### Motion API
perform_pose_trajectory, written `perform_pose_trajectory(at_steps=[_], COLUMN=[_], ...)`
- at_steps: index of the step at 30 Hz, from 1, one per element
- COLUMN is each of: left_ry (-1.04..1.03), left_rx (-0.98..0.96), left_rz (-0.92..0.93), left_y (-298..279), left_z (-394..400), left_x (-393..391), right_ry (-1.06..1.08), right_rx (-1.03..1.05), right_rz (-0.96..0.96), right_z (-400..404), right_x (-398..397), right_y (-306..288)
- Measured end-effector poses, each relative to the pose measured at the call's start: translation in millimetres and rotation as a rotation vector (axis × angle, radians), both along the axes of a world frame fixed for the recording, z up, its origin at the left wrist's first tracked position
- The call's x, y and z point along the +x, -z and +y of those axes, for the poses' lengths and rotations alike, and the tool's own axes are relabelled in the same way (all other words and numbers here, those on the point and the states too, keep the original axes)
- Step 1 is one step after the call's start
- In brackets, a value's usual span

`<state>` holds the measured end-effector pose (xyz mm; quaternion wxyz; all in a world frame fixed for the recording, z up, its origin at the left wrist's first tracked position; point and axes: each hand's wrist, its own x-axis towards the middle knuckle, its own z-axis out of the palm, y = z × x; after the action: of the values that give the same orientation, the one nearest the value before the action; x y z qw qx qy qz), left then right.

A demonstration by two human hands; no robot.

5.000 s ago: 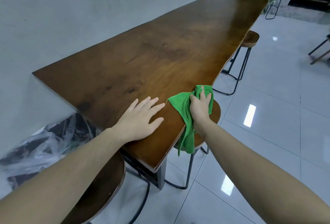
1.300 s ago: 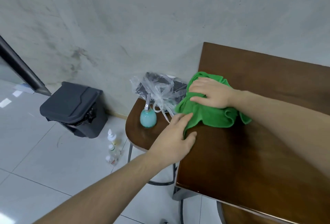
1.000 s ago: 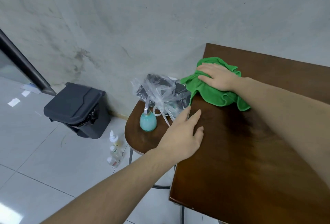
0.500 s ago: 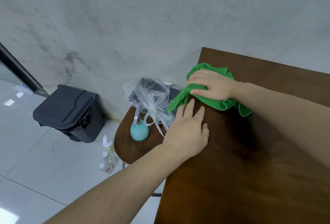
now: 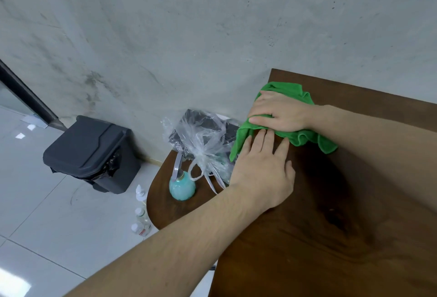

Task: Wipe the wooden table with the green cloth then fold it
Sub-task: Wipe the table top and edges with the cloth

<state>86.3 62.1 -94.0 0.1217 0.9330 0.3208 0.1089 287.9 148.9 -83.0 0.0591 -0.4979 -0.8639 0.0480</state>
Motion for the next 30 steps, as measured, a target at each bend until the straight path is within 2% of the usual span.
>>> perform_pose_trajectory(at_steps=[5, 11, 21, 26, 30], left_ry=[-0.004, 0.007, 0.009, 0.018, 0.042], left_rx=[0.027, 0.023, -0.008, -0.041, -0.039], left_rz=[0.01, 0.03, 0.031, 0.04, -0.085], left_y=[3.5, 1.2, 0.1, 0.1, 0.2], left_z=[1.6, 2.3, 4.2, 4.8, 4.2], left_x=[2.7, 0.2, -0.7, 1.2, -2.2], right_ry=[-0.022, 0.291, 0.751, 0.909, 0.984], right_rx=[0.013, -0.082, -0.167, -0.217, -0.246], right_rz=[-0.112, -0.334, -0.095, -0.119, -0.053], right_z=[30.7, 74.1, 40.2, -23.2, -85.3], right_x=[16.9, 52.5, 50.5, 36.4, 8.4], right_y=[-2.3, -20.2, -15.7, -16.6, -18.1])
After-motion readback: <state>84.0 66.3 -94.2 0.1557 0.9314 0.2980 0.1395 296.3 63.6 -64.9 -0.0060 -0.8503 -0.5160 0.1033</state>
